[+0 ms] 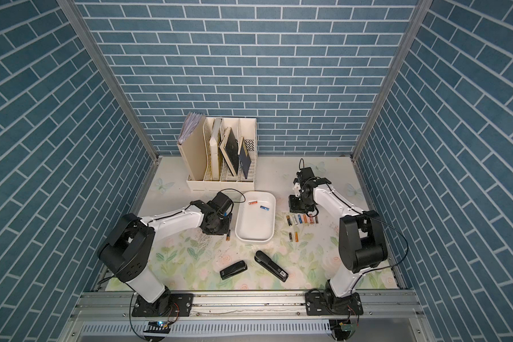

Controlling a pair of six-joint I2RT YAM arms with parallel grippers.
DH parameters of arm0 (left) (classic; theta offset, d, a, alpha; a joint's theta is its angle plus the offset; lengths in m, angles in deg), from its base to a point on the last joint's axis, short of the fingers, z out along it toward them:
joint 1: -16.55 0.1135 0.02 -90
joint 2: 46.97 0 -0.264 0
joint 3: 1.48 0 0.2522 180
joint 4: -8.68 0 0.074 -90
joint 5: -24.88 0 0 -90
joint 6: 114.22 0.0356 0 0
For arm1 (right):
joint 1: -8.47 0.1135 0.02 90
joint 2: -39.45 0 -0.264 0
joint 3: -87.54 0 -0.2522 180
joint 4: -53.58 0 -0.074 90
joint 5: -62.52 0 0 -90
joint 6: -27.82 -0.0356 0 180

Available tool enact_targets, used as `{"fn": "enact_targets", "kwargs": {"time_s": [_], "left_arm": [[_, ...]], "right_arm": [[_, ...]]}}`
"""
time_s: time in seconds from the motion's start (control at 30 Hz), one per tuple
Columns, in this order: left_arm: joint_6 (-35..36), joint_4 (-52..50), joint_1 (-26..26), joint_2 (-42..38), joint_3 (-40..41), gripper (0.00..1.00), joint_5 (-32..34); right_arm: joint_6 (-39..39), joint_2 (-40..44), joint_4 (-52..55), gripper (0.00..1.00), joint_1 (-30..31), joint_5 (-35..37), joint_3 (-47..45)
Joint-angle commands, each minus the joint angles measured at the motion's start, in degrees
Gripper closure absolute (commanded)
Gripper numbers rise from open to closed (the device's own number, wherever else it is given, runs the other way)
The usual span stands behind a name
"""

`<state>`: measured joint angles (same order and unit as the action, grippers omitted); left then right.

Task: Take the batteries out of the storage box
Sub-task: Place the battery at the center of the board.

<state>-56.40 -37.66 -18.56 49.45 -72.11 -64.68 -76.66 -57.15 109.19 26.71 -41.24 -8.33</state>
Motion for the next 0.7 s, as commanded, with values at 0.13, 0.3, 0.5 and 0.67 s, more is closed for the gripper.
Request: {"fn": "enact_targets", "kwargs": {"time_s": [0.13,0.3,0.5,0.67], "left_arm": [[-0.7,-0.2,0.2,1.2,1.0,0.86,-0.9],[-1.1,-0.2,0.2,1.6,1.7,0.86,-1.3],[-1.2,-0.4,0.2,1.8,1.9,0.82,-1.4],[-1.2,-0.5,0.2,1.6,2.5,0.78,-1.3]], "right_arm": [[2.1,-0.8,1.4,0.77,-0.1,0.3,0.9],[2.1,-1.0,1.4,0.77,-0.1,0.1,1.0],[2.1,-1.2,1.4,0.77,-0.1,0.1,1.2],[2.1,-1.4,1.4,0.77,-0.1,0.0,1.3]]}}
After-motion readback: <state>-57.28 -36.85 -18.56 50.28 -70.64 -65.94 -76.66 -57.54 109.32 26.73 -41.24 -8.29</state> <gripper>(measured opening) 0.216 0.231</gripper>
